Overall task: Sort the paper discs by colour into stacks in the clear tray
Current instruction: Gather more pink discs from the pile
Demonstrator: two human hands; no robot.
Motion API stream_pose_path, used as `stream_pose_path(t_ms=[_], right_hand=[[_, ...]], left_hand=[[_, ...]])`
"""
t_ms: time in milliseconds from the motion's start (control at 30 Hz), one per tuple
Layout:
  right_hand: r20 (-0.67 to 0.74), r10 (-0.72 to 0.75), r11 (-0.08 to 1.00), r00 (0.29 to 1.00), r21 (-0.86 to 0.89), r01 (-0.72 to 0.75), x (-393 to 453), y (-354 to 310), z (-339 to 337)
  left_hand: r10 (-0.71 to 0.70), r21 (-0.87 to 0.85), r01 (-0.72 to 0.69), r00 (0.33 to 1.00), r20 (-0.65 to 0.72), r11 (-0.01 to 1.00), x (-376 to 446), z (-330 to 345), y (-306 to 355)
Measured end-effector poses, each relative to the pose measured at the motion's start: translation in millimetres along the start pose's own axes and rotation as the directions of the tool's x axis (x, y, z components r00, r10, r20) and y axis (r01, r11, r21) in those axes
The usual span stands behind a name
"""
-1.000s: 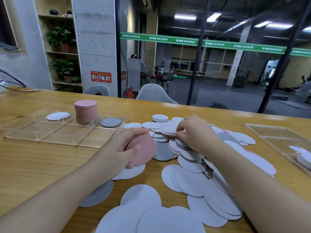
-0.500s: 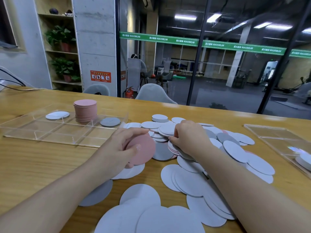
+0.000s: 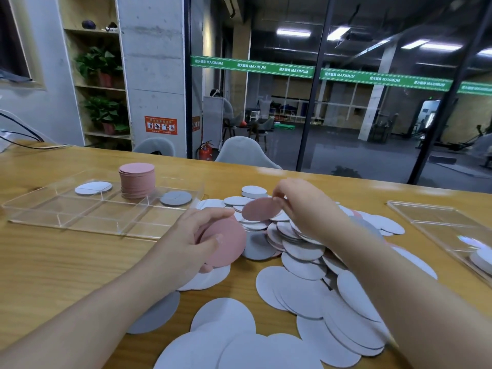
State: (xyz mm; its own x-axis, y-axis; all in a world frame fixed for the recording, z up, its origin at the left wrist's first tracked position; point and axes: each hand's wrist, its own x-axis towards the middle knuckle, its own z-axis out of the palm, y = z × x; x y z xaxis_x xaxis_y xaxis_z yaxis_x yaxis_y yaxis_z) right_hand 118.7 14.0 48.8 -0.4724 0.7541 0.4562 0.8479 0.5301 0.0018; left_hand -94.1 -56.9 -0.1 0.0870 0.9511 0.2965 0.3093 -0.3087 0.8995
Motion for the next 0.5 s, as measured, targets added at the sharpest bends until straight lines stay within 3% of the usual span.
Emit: stream_pose_path(t_ms=[100, 267, 500], right_hand=[[-0.009, 0.019, 0.976, 1.000, 0.219, -0.017, -11, 0, -16], [0.109, 0.068, 0.871, 0.992, 0.478, -0.112, -38, -8, -18], [0.101, 0.061, 0.903, 0.993, 0.419, -0.099, -44, -38, 6]], left_hand=[[-0.022, 0.003, 0.022, 1.000, -0.009, 1.000, 1, 0, 0], [-0.045, 0.013, 0.045, 0.999, -0.011, 0.999, 2, 1, -2], [-0.045, 0.000, 0.045, 0.998, 0.048, 0.999, 0, 3, 0]])
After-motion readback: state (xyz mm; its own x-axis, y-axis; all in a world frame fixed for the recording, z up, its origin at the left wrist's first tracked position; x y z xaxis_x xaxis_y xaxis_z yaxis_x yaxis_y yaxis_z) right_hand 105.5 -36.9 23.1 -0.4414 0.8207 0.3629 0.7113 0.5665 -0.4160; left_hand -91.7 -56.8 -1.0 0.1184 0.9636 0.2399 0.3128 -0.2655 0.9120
